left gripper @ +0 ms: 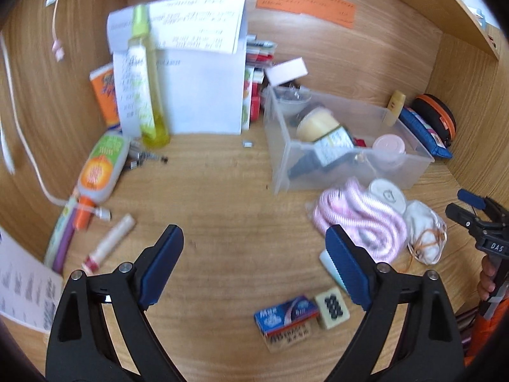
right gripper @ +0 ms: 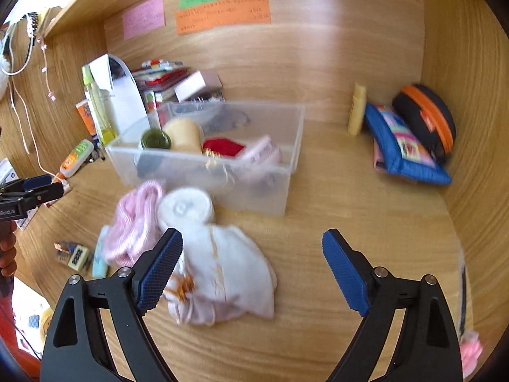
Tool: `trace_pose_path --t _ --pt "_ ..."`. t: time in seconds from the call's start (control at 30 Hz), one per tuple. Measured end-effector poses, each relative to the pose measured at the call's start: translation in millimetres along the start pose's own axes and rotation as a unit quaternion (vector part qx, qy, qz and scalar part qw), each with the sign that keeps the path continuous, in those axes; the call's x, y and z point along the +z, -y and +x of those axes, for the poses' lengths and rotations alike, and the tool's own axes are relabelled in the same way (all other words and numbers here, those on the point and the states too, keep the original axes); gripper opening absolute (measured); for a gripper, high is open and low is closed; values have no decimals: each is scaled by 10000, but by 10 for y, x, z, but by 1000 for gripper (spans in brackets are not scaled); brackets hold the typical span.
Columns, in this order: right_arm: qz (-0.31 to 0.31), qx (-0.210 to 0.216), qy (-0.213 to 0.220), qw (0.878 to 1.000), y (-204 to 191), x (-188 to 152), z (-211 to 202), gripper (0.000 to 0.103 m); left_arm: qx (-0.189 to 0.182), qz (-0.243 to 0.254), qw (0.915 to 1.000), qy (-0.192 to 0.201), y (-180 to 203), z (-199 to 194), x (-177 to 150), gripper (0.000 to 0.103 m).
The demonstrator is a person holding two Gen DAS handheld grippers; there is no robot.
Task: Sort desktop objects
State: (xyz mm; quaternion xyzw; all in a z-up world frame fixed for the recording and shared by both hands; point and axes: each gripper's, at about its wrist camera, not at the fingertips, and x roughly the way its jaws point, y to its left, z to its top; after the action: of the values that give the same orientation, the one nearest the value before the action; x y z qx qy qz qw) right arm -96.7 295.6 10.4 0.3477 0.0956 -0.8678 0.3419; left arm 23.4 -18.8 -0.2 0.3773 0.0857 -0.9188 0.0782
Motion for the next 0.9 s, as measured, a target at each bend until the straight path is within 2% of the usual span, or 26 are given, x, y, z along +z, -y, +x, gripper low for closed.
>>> trace_pose_path --t 0.27,0.4,0.6,0.73,0.9 --pt "251 147 -261 9992 90 -170 51 88 -98 -176 9993 -327 32 58 -223 91" --pt "411 425 -306 9978 104 -152 109 88 -278 -124 9988 -388 133 99 -219 91" --pt "354 783 -724 9937 -15 -95 359 88 -484 18 9970 -605 388 275 -29 91" --pt "112 734 -709 9947 -105 -101 379 88 -551 -70 9952 -805 583 432 211 91" --pt "191 829 -758 9935 -58 -112 389 88 -775 239 9917 -993 947 613 346 91"
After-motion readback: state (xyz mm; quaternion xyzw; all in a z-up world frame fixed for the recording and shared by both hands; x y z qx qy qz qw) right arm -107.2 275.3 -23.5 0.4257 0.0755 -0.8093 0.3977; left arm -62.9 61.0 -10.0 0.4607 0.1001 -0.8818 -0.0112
